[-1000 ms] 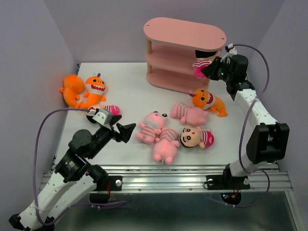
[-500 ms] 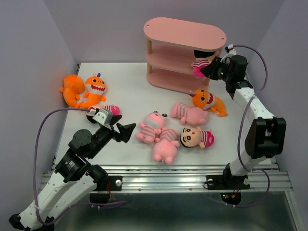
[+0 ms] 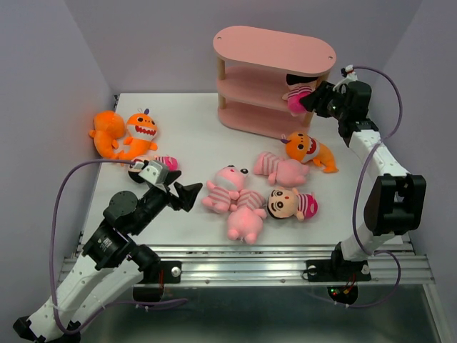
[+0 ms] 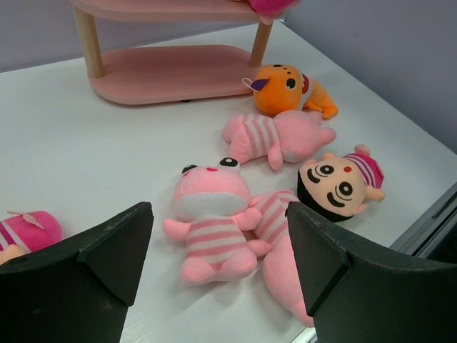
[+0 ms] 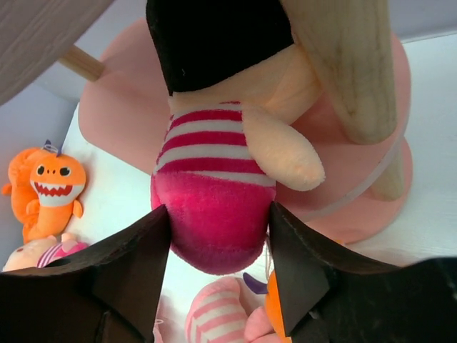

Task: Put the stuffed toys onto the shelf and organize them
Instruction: Place the stuffed toy onto shelf

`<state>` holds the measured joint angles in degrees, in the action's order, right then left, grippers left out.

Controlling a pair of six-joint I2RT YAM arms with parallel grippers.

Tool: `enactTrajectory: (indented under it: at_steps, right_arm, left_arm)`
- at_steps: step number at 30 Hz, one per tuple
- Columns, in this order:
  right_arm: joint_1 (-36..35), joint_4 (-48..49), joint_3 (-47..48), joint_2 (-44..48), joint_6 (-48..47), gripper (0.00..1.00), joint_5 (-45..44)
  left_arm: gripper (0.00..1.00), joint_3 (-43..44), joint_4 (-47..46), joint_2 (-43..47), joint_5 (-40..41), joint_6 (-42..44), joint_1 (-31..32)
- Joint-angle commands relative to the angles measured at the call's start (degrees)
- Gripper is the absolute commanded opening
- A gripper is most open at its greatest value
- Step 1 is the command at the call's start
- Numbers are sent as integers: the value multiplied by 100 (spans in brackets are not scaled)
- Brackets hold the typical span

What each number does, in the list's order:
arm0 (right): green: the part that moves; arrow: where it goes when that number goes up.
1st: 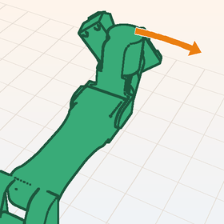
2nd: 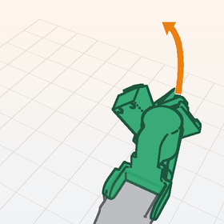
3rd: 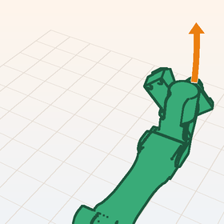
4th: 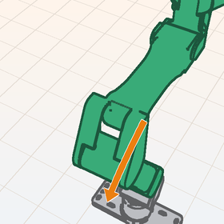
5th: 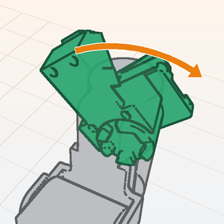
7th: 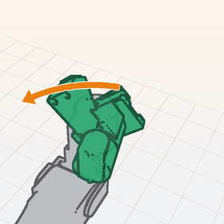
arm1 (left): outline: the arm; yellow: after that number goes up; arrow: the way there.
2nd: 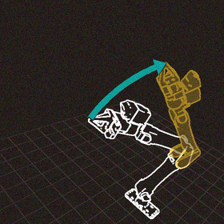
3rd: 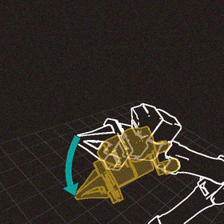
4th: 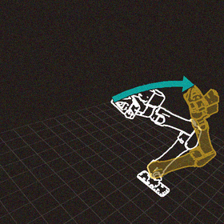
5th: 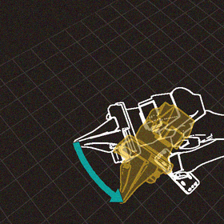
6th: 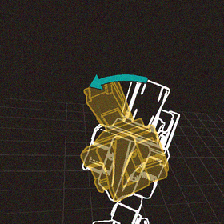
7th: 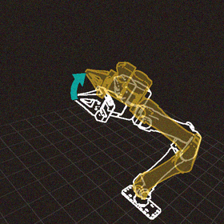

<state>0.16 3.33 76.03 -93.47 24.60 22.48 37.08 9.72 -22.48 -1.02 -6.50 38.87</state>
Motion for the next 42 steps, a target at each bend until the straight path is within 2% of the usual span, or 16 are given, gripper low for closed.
enactTrajectory:
  at_steps: [1,8,14,15,18,19,22,25,32,42]
  right_arm:
    - [63,370,211,66,54,63,28]
    - [115,370,219,66,133,66,134]
    - [168,396,193,22,247,64,309]
    - [168,405,202,5,264,62,327]
    - [168,431,254,-92,326,47,389]
    - [168,431,272,-101,344,38,406]
    - [168,431,325,-163,414,24,441]
    - [168,475,351,-207,484,15,485]
    - [168,747,456,-338,835,4,600]
    - [168,1617,202,-286,1319,1,301]
  left_arm:
    - [86,-43,-224,-64,-4,-18,-20]
    - [86,-43,-224,-81,-30,-18,-20]
    - [86,-43,-233,-90,-65,-9,-20]
    - [86,-34,-242,-90,-74,-9,-20]
    - [86,-43,-242,-90,-83,-9,-20]
    - [86,-43,-242,-81,-83,-9,-20]
    - [86,-52,-242,-72,-74,-9,-20]
    - [86,-52,-242,-72,-74,0,-20]
    - [86,-52,-242,-81,-65,-9,-20]
    - [86,-52,-242,-90,-74,-9,-20]
